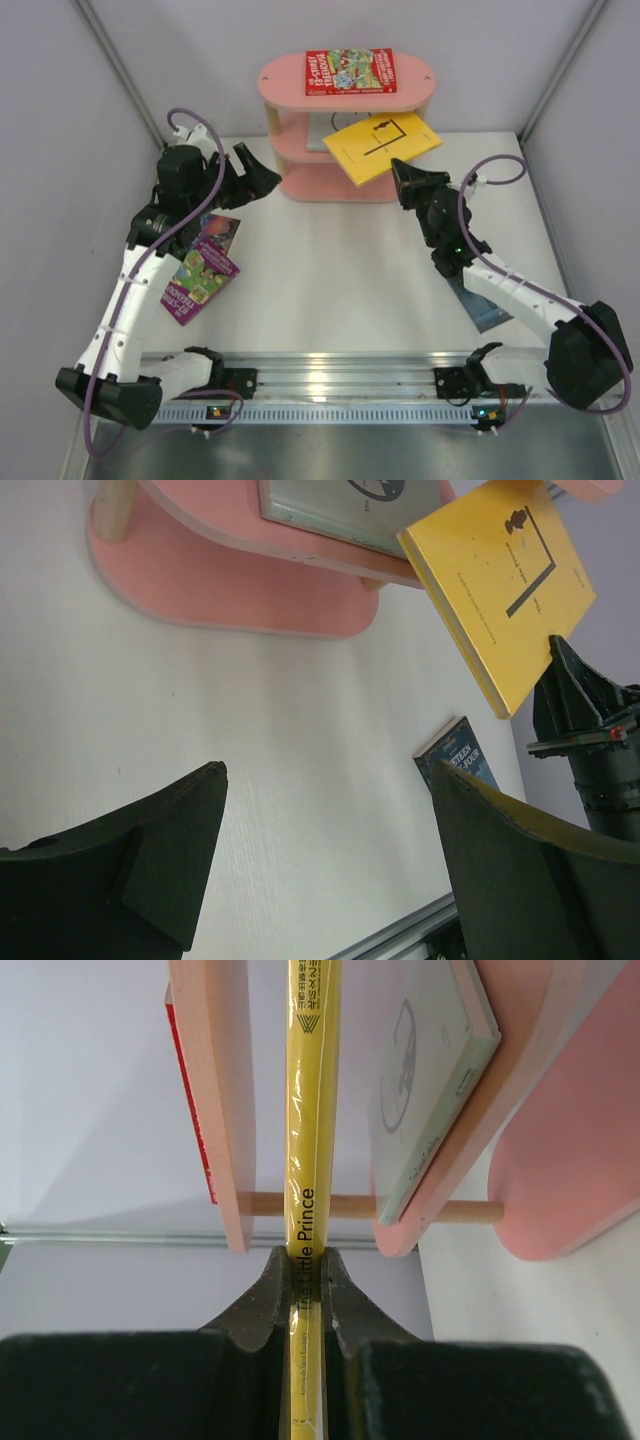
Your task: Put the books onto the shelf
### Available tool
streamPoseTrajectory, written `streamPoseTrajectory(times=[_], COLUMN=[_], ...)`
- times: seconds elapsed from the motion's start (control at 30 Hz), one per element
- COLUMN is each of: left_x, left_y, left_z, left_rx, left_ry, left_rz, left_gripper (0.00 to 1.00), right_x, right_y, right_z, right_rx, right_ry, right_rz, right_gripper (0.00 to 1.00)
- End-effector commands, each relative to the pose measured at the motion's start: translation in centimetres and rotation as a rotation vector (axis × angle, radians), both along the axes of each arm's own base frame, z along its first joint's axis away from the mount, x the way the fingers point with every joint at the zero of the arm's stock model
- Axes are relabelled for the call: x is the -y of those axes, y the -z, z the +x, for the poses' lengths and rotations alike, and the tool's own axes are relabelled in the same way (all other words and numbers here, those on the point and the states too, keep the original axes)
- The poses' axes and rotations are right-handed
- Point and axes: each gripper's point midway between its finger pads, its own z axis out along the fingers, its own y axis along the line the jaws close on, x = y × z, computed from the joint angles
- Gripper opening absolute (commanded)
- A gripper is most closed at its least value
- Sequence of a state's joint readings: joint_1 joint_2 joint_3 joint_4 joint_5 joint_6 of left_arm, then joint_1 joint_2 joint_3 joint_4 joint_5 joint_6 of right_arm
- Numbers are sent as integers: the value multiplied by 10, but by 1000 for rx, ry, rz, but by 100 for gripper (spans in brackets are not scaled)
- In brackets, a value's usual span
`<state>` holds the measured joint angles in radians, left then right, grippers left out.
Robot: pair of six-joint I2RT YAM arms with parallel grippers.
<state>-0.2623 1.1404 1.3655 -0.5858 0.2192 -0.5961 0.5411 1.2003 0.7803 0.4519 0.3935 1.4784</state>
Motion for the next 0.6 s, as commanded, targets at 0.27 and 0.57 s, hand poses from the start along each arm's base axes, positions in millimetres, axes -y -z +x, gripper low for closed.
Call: streamPoseTrajectory(times=[0.27, 0.57], left_x=[-6, -10], left_y=[-16, 8], left_z=[-19, -29], left_rx=[89, 72], left_ry=[-1, -34], left_rz=[-28, -68], left_gripper=[87, 87], right_x=[-8, -21], right_y=[-92, -92], right_z=[29, 63], right_rx=[248, 245], right_ry=[125, 215], right_rz=[219, 263], right_gripper=[0, 0])
